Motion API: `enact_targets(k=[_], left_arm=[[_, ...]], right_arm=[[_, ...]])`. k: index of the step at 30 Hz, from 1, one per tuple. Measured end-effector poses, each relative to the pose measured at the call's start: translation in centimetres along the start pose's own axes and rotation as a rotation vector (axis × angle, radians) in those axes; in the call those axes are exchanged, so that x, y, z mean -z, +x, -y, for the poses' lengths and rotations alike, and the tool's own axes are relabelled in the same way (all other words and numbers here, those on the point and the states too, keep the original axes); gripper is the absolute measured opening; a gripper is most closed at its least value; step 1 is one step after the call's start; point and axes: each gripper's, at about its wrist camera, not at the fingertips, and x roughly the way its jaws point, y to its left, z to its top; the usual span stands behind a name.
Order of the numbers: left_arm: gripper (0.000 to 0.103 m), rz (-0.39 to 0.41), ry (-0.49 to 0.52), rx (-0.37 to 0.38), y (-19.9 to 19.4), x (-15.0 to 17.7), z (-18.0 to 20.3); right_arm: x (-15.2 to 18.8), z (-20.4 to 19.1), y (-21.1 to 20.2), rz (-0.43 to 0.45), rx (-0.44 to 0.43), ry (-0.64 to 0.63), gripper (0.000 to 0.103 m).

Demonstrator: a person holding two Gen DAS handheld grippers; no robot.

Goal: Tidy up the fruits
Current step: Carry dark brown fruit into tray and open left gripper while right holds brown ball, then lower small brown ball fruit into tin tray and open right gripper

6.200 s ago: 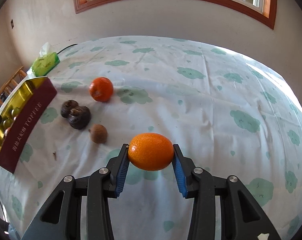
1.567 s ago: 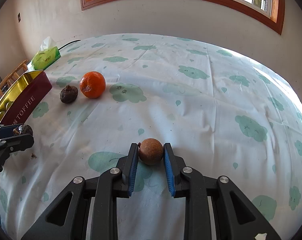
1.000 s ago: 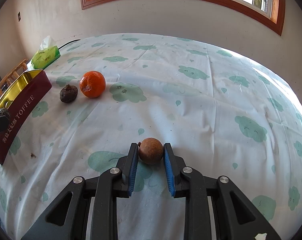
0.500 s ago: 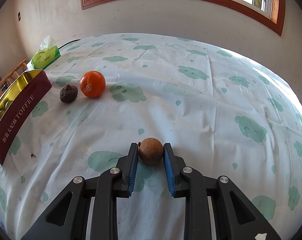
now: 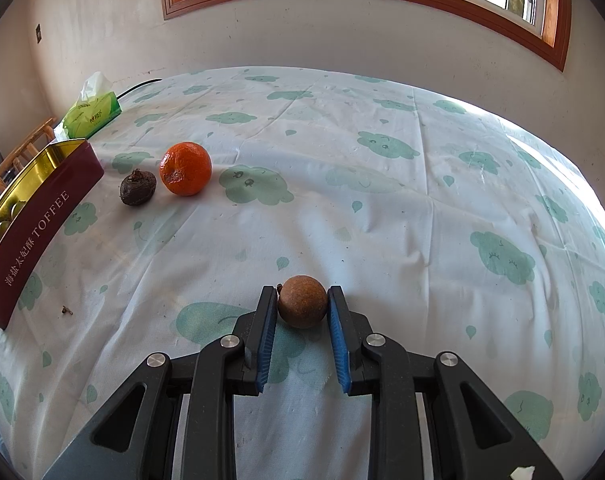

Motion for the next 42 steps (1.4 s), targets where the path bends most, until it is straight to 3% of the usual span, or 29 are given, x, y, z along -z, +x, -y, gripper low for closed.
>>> enact_targets(k=[16, 23, 42], left_arm=[[0.042, 0.018, 0.059, -0.053, 0.9, 0.0, 1.3], [0.056, 0.016, 0.042, -0.041, 0.8, 0.1, 1.5], [0.060, 0.051, -0.018, -0.047, -0.4, 0.8, 1.0]], right_arm=[[0.0, -0.1, 0.0, 0.000, 0.000, 0.000, 0.024], [0.0, -0.1, 0.0, 0.000, 0.001, 0.000, 0.024], [-0.5, -0.1, 0.2, -0.036, 0.047, 0.016, 0.023]])
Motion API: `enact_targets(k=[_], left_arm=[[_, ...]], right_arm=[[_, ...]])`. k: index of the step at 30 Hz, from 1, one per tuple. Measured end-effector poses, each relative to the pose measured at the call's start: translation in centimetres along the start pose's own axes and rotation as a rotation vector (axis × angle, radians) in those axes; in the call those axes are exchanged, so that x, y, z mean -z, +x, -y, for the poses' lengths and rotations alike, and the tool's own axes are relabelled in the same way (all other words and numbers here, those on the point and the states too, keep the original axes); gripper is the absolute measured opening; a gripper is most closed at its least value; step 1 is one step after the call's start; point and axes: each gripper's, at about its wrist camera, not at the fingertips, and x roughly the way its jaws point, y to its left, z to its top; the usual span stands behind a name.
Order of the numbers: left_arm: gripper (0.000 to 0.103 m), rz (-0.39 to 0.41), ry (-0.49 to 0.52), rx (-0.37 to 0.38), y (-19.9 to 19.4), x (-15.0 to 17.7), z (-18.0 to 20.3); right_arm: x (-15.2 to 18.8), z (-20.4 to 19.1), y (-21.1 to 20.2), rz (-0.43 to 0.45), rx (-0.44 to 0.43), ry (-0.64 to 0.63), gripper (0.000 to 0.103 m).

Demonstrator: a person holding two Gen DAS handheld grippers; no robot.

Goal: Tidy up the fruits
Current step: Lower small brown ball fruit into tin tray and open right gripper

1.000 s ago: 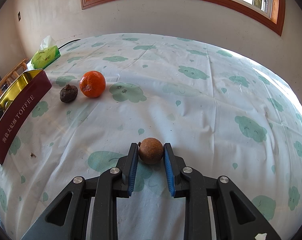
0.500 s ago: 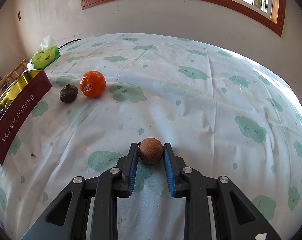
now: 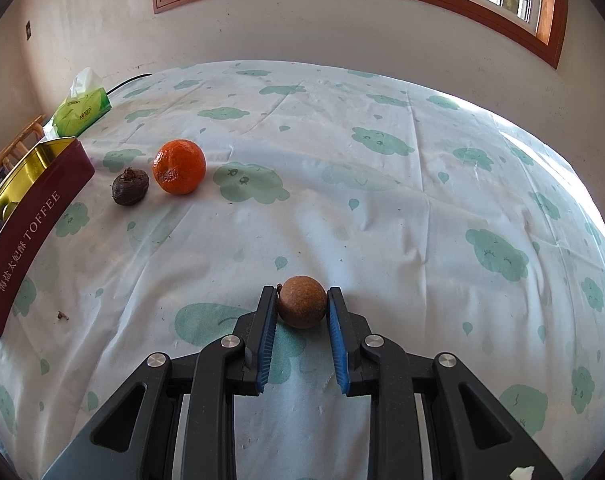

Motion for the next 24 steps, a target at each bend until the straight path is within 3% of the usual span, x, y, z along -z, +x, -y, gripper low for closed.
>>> enact_targets(k=[6, 11, 24], left_arm=[[0.064, 0.013, -0.015, 0.016, -0.6, 0.8, -0.1], [0.065, 0.035, -0.021, 0.007, -1.3, 1.2, -0.3], [0.066, 0.047, -0.077, -0.018, -2.8, 2.4, -2.3]], right_arm=[[-0.2, -0.2, -0.6, -0.001, 0.000, 0.022, 0.023], [-1.2, -2.7, -2.2, 0.023, -0.080, 0.010, 0.023], [-4.4, -18.0, -4.9, 0.089, -0.363, -0.219, 0.023]])
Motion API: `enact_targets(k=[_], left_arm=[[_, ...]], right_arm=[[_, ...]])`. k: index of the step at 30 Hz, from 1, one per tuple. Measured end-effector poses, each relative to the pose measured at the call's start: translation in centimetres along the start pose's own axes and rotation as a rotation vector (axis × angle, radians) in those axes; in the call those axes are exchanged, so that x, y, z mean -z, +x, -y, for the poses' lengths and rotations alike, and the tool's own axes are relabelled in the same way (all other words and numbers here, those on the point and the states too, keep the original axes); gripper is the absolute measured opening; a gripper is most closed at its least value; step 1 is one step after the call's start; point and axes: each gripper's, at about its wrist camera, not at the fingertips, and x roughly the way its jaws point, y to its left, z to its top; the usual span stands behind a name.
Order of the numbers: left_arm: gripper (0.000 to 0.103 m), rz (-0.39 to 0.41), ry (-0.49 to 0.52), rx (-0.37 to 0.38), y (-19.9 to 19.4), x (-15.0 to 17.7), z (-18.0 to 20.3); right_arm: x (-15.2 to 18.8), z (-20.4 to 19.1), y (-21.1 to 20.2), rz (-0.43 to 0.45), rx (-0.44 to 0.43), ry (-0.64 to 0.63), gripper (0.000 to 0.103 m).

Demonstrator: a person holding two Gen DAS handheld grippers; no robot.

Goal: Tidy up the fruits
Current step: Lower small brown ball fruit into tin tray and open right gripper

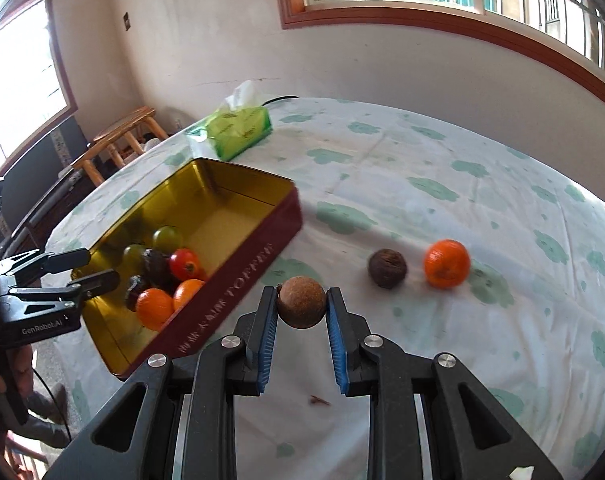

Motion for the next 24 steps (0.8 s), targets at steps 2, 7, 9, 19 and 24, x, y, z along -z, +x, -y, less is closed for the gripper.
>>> enact_targets(k=[2, 7, 9, 19, 24], left_arm=[[0.066, 0.005, -0.005, 0.000, -0.4, 0.2, -0.4], [0.066, -0.012, -0.029, -0.013, -0.5, 0.5, -1.3], [0.066, -0.014, -0.038, -0.018, -0.5, 0.5, -1.7], [0.066, -0.022, -0.069, 0.000, -0.4, 0.4, -2.9], [0.066, -0.019, -0.063, -0.005, -0.4, 0.3, -2.8]], right_arm=[[-0.6, -1.8, 0.9, -0.004, -0.020, -0.038, 0.023], [-1.6, -4.6, 3.3, -0.034, -0.052, -0.102, 0.023], [-1.9, -5.1, 4.3, -0.055, -0.061, -0.115, 0.023], [-1.6, -6.7, 6.3, -0.101, -0.071, -0.160, 0.023], [-1.5, -6.8, 6.2, -0.096, -0.074, -0.154, 0.025]])
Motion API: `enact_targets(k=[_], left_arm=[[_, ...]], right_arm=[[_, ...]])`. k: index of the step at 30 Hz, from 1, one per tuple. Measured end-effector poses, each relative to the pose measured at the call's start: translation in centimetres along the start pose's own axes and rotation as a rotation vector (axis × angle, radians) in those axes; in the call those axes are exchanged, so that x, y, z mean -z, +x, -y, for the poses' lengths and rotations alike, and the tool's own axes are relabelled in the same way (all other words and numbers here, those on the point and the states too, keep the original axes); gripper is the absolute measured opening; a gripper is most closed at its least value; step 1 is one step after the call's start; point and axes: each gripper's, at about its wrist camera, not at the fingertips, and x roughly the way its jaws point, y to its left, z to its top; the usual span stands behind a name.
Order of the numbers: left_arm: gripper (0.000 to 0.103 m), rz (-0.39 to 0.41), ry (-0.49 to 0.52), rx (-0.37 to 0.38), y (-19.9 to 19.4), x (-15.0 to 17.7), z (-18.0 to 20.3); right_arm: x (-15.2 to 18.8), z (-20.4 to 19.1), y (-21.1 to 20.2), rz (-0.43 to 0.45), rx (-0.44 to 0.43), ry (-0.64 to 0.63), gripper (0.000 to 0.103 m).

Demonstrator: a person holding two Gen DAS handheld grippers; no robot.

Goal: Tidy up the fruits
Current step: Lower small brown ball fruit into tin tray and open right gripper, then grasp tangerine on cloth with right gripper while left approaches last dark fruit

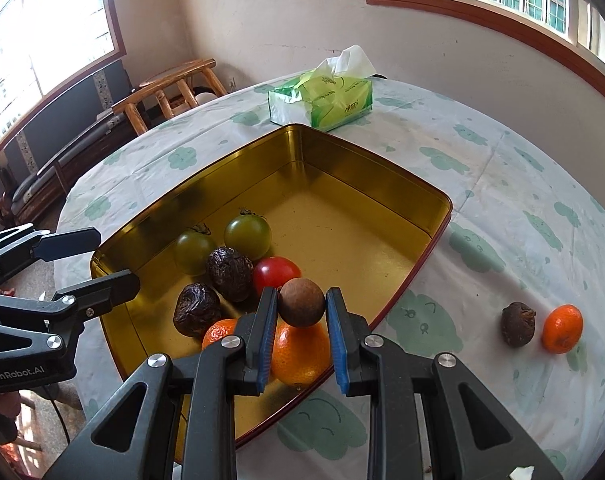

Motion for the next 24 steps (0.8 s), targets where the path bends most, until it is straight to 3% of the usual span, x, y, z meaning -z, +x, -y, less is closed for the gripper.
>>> enact_targets(k=[5, 10, 18, 24], left_arm=[[0.066, 0.002, 0.002, -0.008, -0.1, 0.0, 0.0], [0.066, -0.011, 0.008, -0.005, 0.0, 0.2, 0.3], [0.066, 0.036, 0.030, 0.004, -1.1, 0.4, 2.5], [0.066, 0.013, 0.062, 0.041, -1.3, -0.2, 5.3]], right_arm=[[0.0, 0.2, -1.0, 0.031, -0.021, 0.020, 0.036], [0.4, 1.1, -3.8, 0.102, -0.017, 0.050, 0.042], [4.2, 8.1, -6.7, 0.111, 0.140, 0.195, 0.044], [6.7, 13.6, -7.3, 0.078, 0.262, 0.277, 0.044]])
